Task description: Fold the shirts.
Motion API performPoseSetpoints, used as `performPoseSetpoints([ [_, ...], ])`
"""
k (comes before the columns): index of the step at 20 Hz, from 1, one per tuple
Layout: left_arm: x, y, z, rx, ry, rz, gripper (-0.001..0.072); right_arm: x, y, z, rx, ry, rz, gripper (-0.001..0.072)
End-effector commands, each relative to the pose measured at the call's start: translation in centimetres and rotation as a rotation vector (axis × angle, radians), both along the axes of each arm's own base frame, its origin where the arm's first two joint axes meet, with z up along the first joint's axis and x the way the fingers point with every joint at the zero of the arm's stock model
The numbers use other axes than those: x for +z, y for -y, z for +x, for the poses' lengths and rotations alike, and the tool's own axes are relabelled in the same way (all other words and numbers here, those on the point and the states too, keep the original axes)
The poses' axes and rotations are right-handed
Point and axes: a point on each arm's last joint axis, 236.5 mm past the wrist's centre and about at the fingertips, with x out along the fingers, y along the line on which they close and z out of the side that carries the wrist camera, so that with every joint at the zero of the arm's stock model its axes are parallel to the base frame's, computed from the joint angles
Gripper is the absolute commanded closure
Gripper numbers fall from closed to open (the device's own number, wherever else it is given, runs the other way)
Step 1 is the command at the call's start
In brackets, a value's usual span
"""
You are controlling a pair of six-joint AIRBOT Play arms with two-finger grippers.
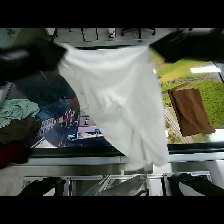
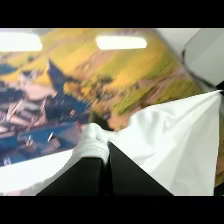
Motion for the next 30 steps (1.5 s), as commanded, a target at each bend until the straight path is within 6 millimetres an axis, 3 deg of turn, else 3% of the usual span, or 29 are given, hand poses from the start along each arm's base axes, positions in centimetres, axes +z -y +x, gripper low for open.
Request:
performPoseSetpoints([
  [1,-17.5,-2.5,3.1,0.042,-0.373,0.137,0.0692,-16.3,-4.4,1.6,0.083,-0.359,-0.057,0.0693],
  [2,-21.3,-3.4,3.5,0.06,-0.448,0.155,0.0692,-20.3,-5.4,1.9,0.096,-0.442,-0.075,0.0693],
  [4,-27.2,-4.5,3.9,0.082,-0.558,0.163,0.0692,-25.8,-7.5,1.9,0.113,-0.568,-0.052,0.0692],
  [6,-30.7,-5.0,4.6,0.106,-0.635,0.134,0.0691,-28.1,-8.5,2.7,0.093,-0.627,-0.003,0.0681],
  [7,-31.8,-5.1,5.0,0.115,-0.667,0.113,0.0691,-28.5,-8.2,3.2,0.079,-0.622,-0.007,0.0616],
  [8,-32.3,-5.2,5.5,0.117,-0.688,0.1,0.057,-28.0,-7.6,3.7,0.068,-0.612,-0.004,0.0412],
  [9,-32.3,-5.2,6.0,0.114,-0.705,0.088,0.013,-26.8,-6.6,4.2,0.056,-0.613,0.01,0.0278],
  [10,-31.9,-5.3,6.4,0.105,-0.718,0.075,0.001,-25.3,-5.3,4.5,0.047,-0.617,0.022,0.0275],
  [14,-27.4,-7.4,6.4,0.047,-0.754,0.069,0.0011,-18.2,3.3,3.3,0.007,-0.61,0.052,0.0283],
  [15,-26.4,-7.8,6.0,0.031,-0.765,0.073,0.001,-17.1,5.7,2.6,-0.032,-0.62,0.049,0.0283],
  [17,-26.0,-7.1,3.8,0.002,-0.791,0.084,0.0011,-17.0,9.4,0.8,-0.114,-0.634,0.03,0.0283],
  [19,-27.5,-5.1,0.5,-0.025,-0.813,0.101,0.0011,-19.1,11.9,-2.2,-0.193,-0.685,0.01,0.0283],
  [22,-31.4,-0.9,-4.3,-0.046,-0.808,0.101,0.0011,-24.5,13.9,-7.3,-0.314,-0.773,-0.008,0.0275],
  [24,-33.9,2.6,-6.9,-0.054,-0.798,0.062,0.0011,-27.9,13.7,-10.2,-0.371,-0.827,0.015,0.0177],
  [27,-36.5,6.4,-8.3,-0.055,-0.772,0.043,0.0011,-31.0,12.3,-13.5,-0.394,-0.918,0.068,0.0178],
  [30,-37.8,9.6,-7.3,-0.07,-0.76,0.033,0.0011,-33.2,11.5,-15.9,-0.383,-0.986,0.056,0.0178],
])
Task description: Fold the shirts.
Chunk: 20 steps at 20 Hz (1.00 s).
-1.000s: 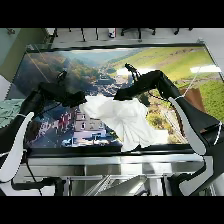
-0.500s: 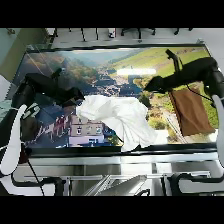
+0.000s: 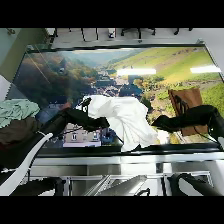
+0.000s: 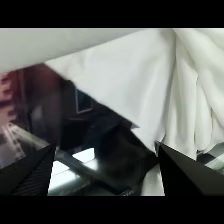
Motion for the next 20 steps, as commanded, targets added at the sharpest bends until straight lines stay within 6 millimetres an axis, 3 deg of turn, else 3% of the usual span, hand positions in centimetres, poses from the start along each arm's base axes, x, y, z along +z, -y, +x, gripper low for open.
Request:
performPoseSetpoints([
  [1,-1.6,3.9,1.1,0.016,0.043,-0.023,0.0011,-3.1,-0.7,-3.1,-0.018,-0.071,0.001,0.0178],
  [6,-3.0,7.2,2.4,-0.045,-0.005,-0.027,0.0013,-4.5,-1.0,-4.6,-0.027,-0.115,-0.001,0.0178],
  [7,-3.3,7.3,2.1,-0.061,-0.025,-0.023,0.0071,-4.6,-0.9,-4.9,-0.021,-0.125,-0.004,0.0177],
  [10,-3.4,6.5,2.3,-0.061,-0.046,-0.017,0.0609,-5.3,-0.1,-5.8,-0.022,-0.168,-0.049,0.0178],
  [11,-3.4,6.2,2.5,-0.056,-0.049,-0.017,0.069,-5.6,0.3,-6.1,-0.029,-0.185,-0.068,0.0177],
  [16,-3.4,6.2,2.2,-0.074,-0.049,-0.016,0.069,-6.9,0.0,-5.8,-0.096,-0.18,-0.059,0.0178],
  [20,-3.4,6.1,1.8,-0.091,-0.061,-0.015,0.0691,-7.5,-3.0,-3.8,-0.104,-0.124,0.004,0.0236],
])
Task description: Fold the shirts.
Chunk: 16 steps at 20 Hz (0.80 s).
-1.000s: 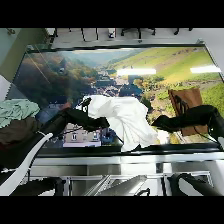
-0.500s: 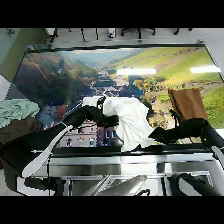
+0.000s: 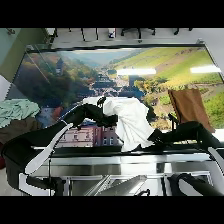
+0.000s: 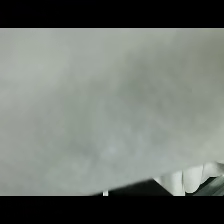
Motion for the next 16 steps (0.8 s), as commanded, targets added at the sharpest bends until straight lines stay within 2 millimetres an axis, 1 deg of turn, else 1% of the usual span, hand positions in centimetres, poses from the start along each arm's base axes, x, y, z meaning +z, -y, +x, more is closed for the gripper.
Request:
performPoseSetpoints([
  [1,0.0,0.0,-0.5,-0.019,-0.012,0.001,0.0691,-1.0,-2.0,2.0,-0.025,0.063,0.013,0.0236],
  [2,0.0,-0.1,-0.5,-0.02,-0.013,0.001,0.0691,-1.5,-2.3,2.1,-0.015,0.067,0.001,0.025],
  [3,0.0,-0.1,-0.6,-0.022,-0.016,0.001,0.069,-1.7,-2.6,2.1,-0.003,0.066,-0.003,0.0429],
  [4,0.0,-0.1,-0.8,-0.028,-0.025,0.002,0.0691,-1.8,-2.7,2.0,0.001,0.063,-0.003,0.0561],
  [5,0.0,-0.1,-1.1,-0.041,-0.032,0.004,0.0691,-1.7,-2.7,2.0,0.001,0.065,-0.003,0.057],
  [6,0.0,-0.1,-1.2,-0.062,-0.019,0.002,0.0691,-1.6,-2.7,2.1,0.001,0.07,-0.004,0.0677],
  [8,0.0,-0.1,-0.9,-0.058,-0.007,0.001,0.0692,-0.7,-2.8,2.9,0.006,0.1,0.002,0.0691],
  [9,0.0,-0.1,-0.7,-0.054,-0.002,0.001,0.0692,0.5,-3.1,3.3,0.018,0.124,0.017,0.0691],
  [10,-0.1,-0.3,-0.7,-0.059,0.0,0.01,0.0693,2.7,-3.7,3.9,0.034,0.155,0.049,0.0691],
  [11,-0.3,-0.9,-0.9,-0.074,0.0,0.03,0.0693,5.8,-4.3,5.0,0.057,0.212,0.084,0.0692],
  [12,-0.5,-1.8,-1.1,-0.091,-0.008,0.059,0.0693,9.2,-4.4,6.4,0.072,0.291,0.102,0.0692],
  [13,-0.6,-2.9,-1.2,-0.102,-0.018,0.092,0.0693,13.3,-3.9,8.5,0.067,0.406,0.1,0.0692],
  [14,-0.4,-4.1,-1.3,-0.114,-0.023,0.119,0.0693,17.4,-2.6,11.0,0.037,0.53,0.077,0.0692],
  [15,0.0,-5.0,-1.4,-0.115,-0.026,0.132,0.0693,21.1,-0.5,13.9,-0.017,0.648,0.036,0.0692],
  [16,0.6,-5.8,-1.4,-0.111,-0.026,0.135,0.0693,24.8,2.6,17.1,-0.1,0.765,-0.02,0.0692],
])
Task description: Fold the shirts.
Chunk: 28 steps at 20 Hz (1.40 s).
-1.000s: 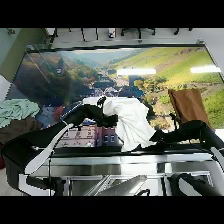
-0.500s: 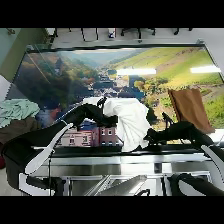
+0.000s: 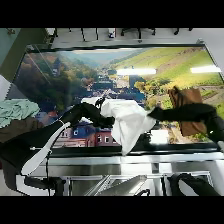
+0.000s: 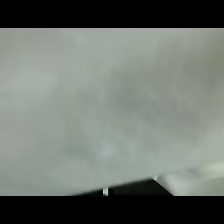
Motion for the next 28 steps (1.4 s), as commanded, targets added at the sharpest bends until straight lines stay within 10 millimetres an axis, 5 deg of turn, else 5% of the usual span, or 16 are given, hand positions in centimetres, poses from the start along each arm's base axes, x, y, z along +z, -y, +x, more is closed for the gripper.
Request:
performPoseSetpoints([
  [1,1.0,-3.3,-0.8,-0.011,-0.019,0.054,0.0693,12.8,7.5,8.1,-0.22,0.359,-0.063,0.0692],
  [3,1.7,-5.1,-2.0,0.014,-0.03,0.057,0.0693,14.3,13.3,12.6,-0.388,0.415,-0.085,0.0692],
  [4,1.8,-6.0,-2.7,0.028,-0.035,0.059,0.0693,12.7,14.9,14.0,-0.431,0.368,-0.067,0.0692],
  [8,2.1,-9.7,-6.5,0.051,-0.073,0.067,0.0692,3.2,16.3,16.6,-0.437,0.182,-0.067,0.0692],
  [11,2.9,-12.2,-7.8,0.115,-0.066,0.056,0.0693,-1.1,16.6,17.4,-0.45,0.105,-0.061,0.066],
  [13,3.7,-13.3,-7.8,0.159,-0.032,0.045,0.0692,-1.7,15.2,16.3,-0.355,0.087,-0.069,0.0323],
  [16,5.0,-14.5,-6.9,0.198,0.022,0.031,0.0692,1.4,15.6,14.5,-0.265,0.112,-0.07,0.0314],
  [19,5.7,-15.9,-6.2,0.222,0.051,0.025,0.0692,2.9,18.2,9.8,-0.216,0.056,-0.14,0.0358],
  [22,5.7,-17.5,-5.5,0.246,0.064,0.026,0.0692,-1.2,20.0,3.4,-0.205,-0.13,-0.234,0.0363],
  [24,5.7,-18.9,-4.8,0.28,0.075,0.029,0.0692,-4.6,18.9,0.5,-0.203,-0.229,-0.196,0.0463],
  [28,5.7,-22.3,-3.7,0.377,0.087,0.035,0.0692,-11.4,15.8,-2.4,-0.182,-0.332,-0.086,0.0461],
])
